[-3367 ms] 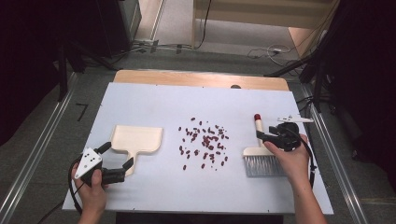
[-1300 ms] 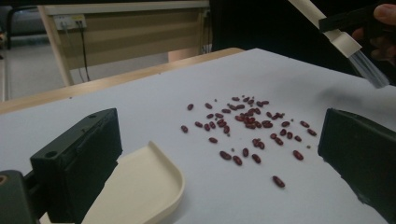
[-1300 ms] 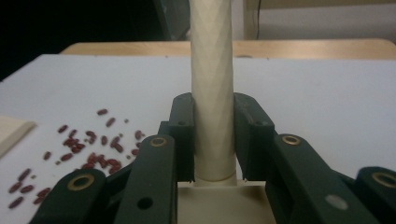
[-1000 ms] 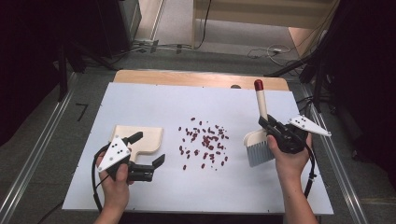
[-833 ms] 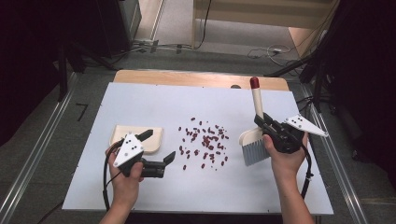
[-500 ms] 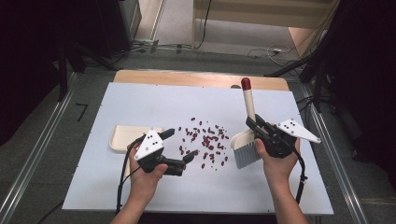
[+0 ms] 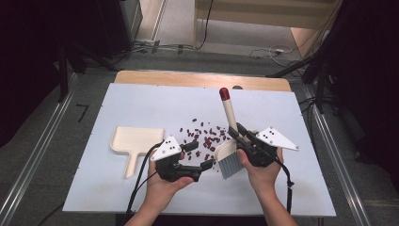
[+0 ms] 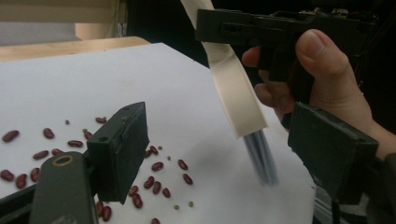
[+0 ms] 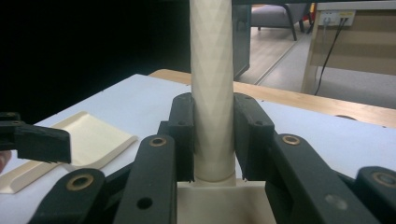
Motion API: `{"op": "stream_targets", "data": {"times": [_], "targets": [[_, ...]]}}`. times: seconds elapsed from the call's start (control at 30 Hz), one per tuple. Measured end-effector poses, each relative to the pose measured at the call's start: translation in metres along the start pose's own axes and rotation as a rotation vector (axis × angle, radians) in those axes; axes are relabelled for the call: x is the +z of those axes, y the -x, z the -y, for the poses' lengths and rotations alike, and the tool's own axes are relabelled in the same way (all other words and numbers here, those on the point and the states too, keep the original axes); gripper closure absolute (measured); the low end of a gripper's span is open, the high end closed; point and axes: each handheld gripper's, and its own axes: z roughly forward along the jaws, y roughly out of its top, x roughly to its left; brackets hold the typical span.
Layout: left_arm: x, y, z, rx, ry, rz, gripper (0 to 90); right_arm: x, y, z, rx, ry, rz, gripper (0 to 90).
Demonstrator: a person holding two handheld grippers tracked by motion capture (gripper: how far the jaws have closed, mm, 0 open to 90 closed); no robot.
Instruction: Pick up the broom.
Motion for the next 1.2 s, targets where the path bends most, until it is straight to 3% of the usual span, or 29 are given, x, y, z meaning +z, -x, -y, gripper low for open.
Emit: {"op": "stream_targets", "data": {"times": [0.17,0.5,0.77,0.93,1.2], "targets": [[0.005,0.003,0.002,-0.007,-0.017,0.006,27.6,0.003,-0.012,0.003,-0.018,0.002,-0.014,69.2],[0.013,0.0,0.009,-0.08,-0.057,0.041,39.2,0.01,-0.029,0.01,-0.04,-0.021,-0.043,69.2],[0.015,-0.001,0.011,-0.11,-0.071,0.045,45.2,0.011,-0.041,0.013,-0.055,-0.019,-0.057,69.2],[0.015,-0.004,0.013,-0.147,-0.076,0.058,49.0,0.01,-0.045,0.013,-0.067,-0.008,-0.059,69.2],[0.016,-0.005,0.013,-0.162,-0.083,0.059,60.7,0.01,-0.047,0.014,-0.072,0.0,-0.048,69.2]]}}
